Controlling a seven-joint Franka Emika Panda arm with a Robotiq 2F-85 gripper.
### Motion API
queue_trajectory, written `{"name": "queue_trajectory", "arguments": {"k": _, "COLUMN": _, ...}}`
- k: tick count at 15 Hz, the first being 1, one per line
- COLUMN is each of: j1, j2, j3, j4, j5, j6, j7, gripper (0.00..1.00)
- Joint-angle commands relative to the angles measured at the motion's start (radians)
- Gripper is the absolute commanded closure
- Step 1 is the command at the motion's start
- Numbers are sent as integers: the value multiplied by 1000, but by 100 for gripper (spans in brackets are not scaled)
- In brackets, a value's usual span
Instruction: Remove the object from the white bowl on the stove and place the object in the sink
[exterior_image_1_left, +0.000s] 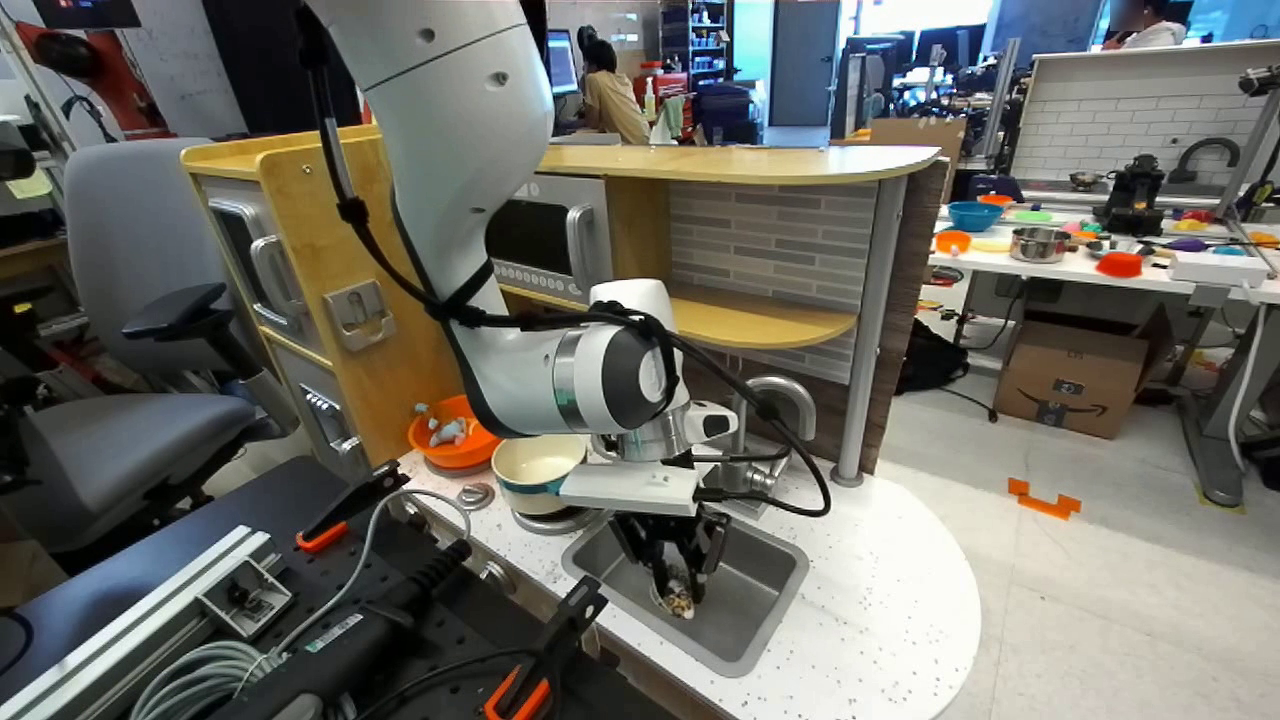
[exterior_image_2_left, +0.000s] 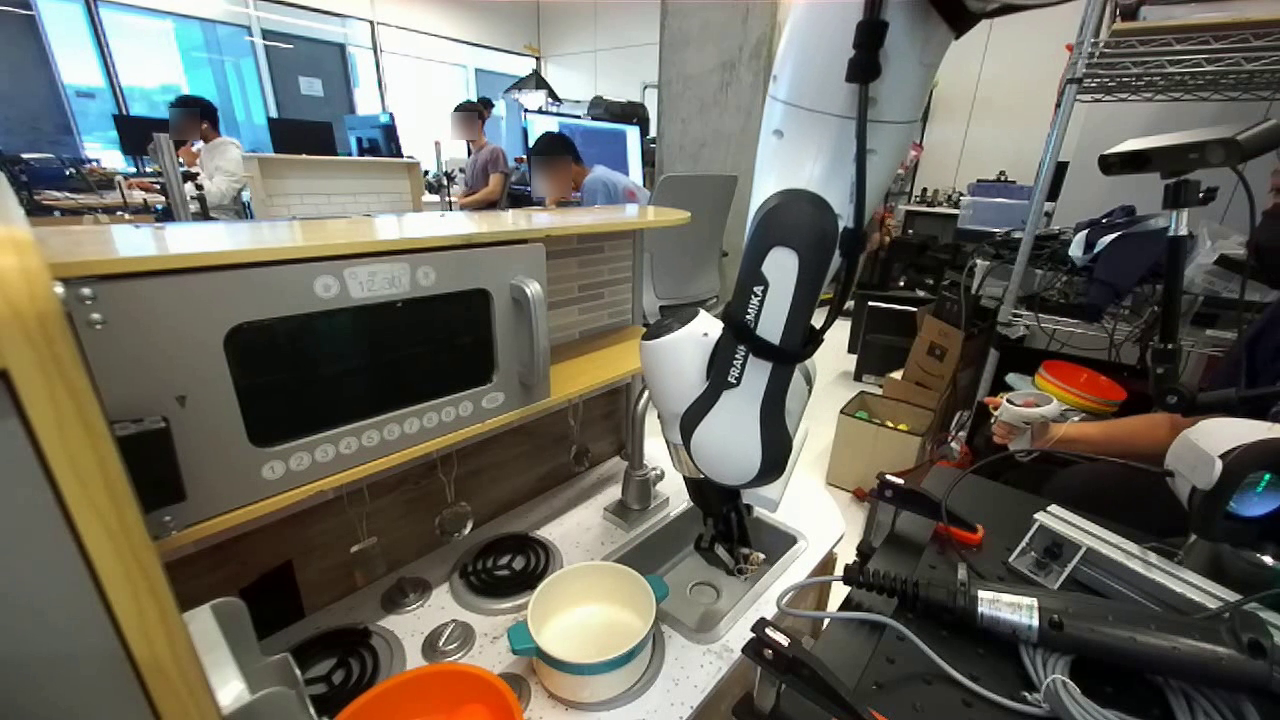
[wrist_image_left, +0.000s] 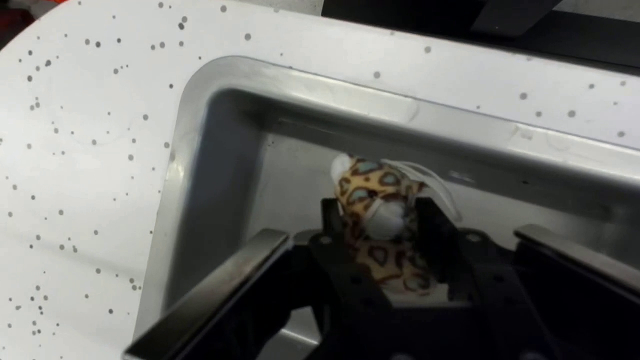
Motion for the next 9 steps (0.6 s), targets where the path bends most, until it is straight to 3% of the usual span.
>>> {"name": "queue_trajectory", "arguments": {"k": 1, "j1": 35, "j2": 36, "j3": -22, "j4": 57, "j5": -13, "j6": -39, "j7": -2, "gripper": 27}}
{"name": "queue_trajectory", "arguments": {"k": 4, "j1": 39, "j2": 17, "j3": -16, "j4": 48, "j5": -16, "j6": -34, "j7": -8, "gripper": 3}}
{"name": "queue_trajectory", "arguments": {"k": 9, "j1": 41, "j2": -91, "j3": -10, "j4": -60, "j5": -18, "j6": 3, "j7": -20, "gripper": 0}}
